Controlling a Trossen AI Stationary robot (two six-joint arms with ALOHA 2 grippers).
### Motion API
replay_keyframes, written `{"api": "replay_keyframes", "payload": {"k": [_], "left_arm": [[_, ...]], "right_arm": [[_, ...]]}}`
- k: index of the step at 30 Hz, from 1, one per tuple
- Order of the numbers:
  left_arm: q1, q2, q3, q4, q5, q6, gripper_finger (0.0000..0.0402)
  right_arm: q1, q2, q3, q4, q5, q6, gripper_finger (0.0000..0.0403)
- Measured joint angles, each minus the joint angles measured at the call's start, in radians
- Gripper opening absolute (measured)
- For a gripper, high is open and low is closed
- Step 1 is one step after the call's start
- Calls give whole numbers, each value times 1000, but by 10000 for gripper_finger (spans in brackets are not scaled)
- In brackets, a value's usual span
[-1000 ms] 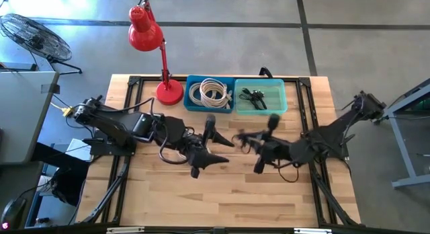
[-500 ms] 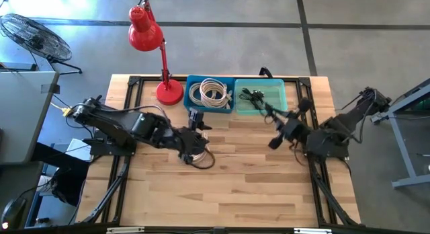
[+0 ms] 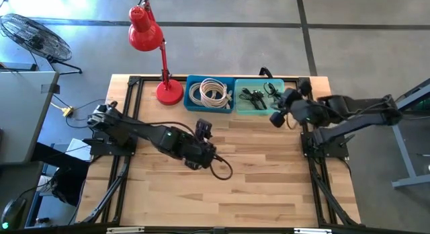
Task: Pick & Place USB Port
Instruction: Put the black charger cable into the green bin
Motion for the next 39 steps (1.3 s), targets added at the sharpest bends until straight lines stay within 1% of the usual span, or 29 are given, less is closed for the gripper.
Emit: {"api": "replay_keyframes", "payload": {"k": [4,10,15,22,26,30,32,36,39], "left_arm": [[0,33,0,0,9,-1,230],[0,62,0,2,25,-1,230],[0,69,0,9,27,-6,230],[0,68,0,10,18,-24,230],[0,68,0,10,15,-24,230],[0,68,0,23,14,-24,230],[0,68,0,33,14,-23,230],[0,68,0,39,14,-23,230],[0,68,0,37,14,-23,230]], "right_arm": [[-120,37,-2,-62,-140,58,19],[-272,102,-46,-47,-315,36,19],[-384,142,-138,69,-439,-26,19],[-542,154,-266,278,-606,-93,19],[-627,154,-306,337,-662,-113,19],[-728,160,-325,348,-701,-112,19],[-777,173,-328,347,-740,-111,19],[-849,232,-329,327,-820,-105,19],[-874,290,-329,318,-854,-103,19]]}}
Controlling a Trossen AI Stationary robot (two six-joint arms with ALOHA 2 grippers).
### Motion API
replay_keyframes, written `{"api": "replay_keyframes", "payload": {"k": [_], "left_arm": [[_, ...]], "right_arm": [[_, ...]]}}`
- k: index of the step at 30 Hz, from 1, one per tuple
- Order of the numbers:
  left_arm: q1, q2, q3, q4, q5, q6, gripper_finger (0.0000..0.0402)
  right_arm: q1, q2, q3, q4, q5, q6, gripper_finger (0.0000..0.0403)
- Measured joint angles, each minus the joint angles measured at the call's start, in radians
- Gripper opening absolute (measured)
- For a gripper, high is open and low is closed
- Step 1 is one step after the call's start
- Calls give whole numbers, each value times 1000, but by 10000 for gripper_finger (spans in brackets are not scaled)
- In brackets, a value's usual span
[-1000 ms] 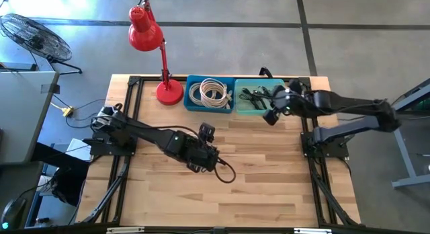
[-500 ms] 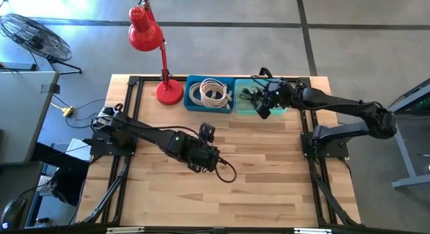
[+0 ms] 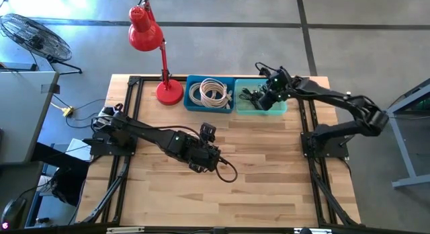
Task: Pick & Place USB Port
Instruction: Put the black charger cable into the green bin
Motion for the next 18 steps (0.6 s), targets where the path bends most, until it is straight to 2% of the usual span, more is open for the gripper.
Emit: {"api": "replay_keyframes", "payload": {"k": [9,18], "left_arm": [[0,0,0,-5,1,0,230],[0,0,0,-7,3,0,230]], "right_arm": [[-5,140,0,25,-11,-24,21],[-4,163,0,75,17,-31,142]]}}
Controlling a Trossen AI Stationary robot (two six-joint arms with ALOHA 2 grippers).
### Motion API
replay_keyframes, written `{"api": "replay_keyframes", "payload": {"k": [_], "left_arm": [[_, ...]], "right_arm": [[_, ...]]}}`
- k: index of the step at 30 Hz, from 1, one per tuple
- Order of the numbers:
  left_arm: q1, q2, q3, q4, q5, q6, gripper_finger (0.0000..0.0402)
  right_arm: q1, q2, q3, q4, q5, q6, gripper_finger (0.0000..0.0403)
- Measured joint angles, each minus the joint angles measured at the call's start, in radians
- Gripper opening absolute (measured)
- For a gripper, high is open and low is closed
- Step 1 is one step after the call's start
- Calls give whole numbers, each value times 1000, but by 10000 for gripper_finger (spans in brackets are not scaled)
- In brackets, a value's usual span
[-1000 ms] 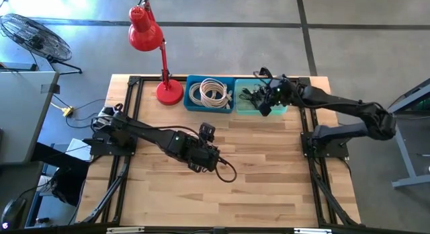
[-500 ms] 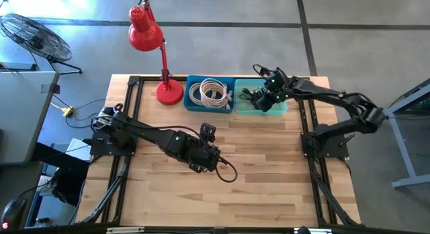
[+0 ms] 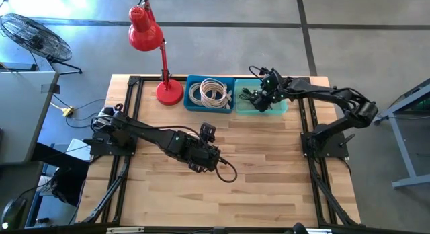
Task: Pick & Place USB Port
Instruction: Put the black charger cable into the green bin, then put the brown charger cable into the blue bin
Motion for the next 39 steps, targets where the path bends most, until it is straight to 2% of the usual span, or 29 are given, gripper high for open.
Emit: {"api": "replay_keyframes", "payload": {"k": [7,13,19,25,30,34,39], "left_arm": [[0,0,0,-20,1,-1,230],[-1,0,0,-160,121,-70,230],[-22,0,0,-301,156,-115,230],[-72,0,0,-415,174,-108,230],[-130,0,0,-406,154,-121,230],[-175,0,0,-407,111,-131,230],[-219,0,0,-394,58,-144,230]], "right_arm": [[1,-2,23,16,-13,-46,197],[32,-57,48,17,-91,-38,197],[122,-159,70,30,-197,-63,196],[270,-267,71,35,-261,-66,197],[437,-311,71,38,-267,-67,197],[580,-316,71,43,-235,-66,197],[753,-313,71,44,-123,-49,197]]}}
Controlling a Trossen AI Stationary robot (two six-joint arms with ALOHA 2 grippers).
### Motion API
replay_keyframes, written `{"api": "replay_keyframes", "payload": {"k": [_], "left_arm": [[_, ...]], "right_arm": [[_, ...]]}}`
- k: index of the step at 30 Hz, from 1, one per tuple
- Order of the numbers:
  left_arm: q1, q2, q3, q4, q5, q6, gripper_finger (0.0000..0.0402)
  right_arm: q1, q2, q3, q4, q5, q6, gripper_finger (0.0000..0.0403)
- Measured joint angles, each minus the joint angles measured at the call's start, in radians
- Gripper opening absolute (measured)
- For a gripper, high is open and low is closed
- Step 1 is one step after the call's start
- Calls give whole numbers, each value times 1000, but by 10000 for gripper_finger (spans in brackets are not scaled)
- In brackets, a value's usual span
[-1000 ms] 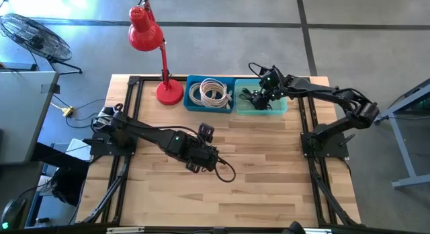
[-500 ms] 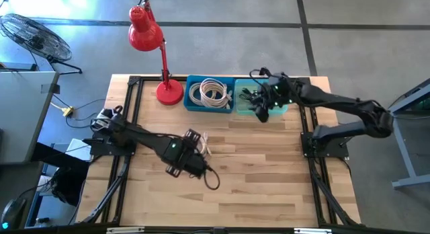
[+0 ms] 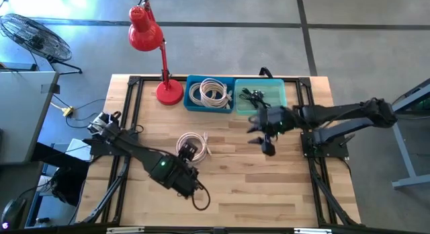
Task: Pick & Place USB Port
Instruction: Put the brown charger cable into the blue bin
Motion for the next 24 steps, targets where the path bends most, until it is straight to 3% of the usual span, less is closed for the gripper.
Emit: {"api": "replay_keyframes", "payload": {"k": [5,16,24], "left_arm": [[-18,9,0,0,-35,-47,230],[14,137,0,18,265,-43,230],[130,186,-20,64,317,66,230]], "right_arm": [[145,0,0,5,122,33,197],[329,0,0,21,294,96,197],[401,1,-22,46,332,148,197]]}}
